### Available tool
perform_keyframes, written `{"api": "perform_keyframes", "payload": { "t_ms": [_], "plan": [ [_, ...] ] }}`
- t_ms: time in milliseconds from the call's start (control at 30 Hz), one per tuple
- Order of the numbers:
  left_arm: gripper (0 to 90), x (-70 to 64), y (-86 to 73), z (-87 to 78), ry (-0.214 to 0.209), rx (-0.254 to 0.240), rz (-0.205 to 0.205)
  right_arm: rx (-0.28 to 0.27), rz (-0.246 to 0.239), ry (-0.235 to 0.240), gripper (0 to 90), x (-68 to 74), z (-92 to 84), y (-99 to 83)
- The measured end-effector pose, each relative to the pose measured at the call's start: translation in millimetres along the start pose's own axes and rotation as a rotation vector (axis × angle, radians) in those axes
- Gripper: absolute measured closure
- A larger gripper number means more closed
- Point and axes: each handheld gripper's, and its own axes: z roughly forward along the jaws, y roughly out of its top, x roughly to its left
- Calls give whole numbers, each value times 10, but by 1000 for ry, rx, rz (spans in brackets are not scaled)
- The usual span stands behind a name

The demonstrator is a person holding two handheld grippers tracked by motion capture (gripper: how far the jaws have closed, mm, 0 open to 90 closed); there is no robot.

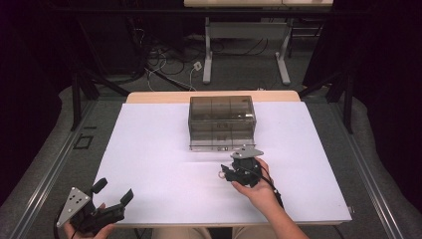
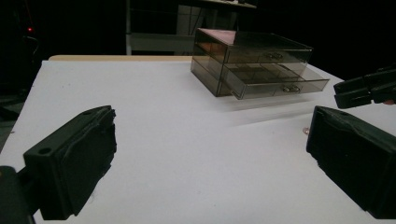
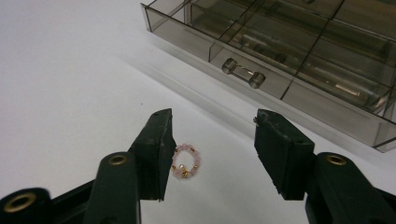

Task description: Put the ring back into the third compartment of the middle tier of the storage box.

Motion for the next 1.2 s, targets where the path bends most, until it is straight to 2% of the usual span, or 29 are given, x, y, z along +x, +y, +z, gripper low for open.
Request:
{"api": "perform_keyframes", "payload": {
  "t_ms": [67,100,300,367,700,733,867,933,967,1200],
  "plan": [
    [19,5,0,-3,0,1,0,15,-2,3,495,1,29,-2],
    [19,7,0,-3,1,1,0,43,-4,6,505,3,33,2],
    [19,9,-2,-2,0,3,2,42,-21,11,544,-4,111,2],
    [19,8,-3,0,1,3,4,69,-23,19,571,-7,147,3],
    [18,18,-12,1,4,4,-2,114,-36,21,624,-7,262,-15],
    [19,19,-12,-1,4,5,-3,108,-32,18,631,-5,279,-19],
    [19,21,-14,0,3,7,-3,162,-18,37,654,-23,315,-21],
    [19,22,-16,2,3,8,-2,153,-11,44,663,-24,335,-30],
    [19,23,-17,3,4,10,-2,177,-2,53,679,-30,342,-26],
    [19,22,-21,9,3,11,-3,181,7,54,703,-27,401,-45]
  ]
}}
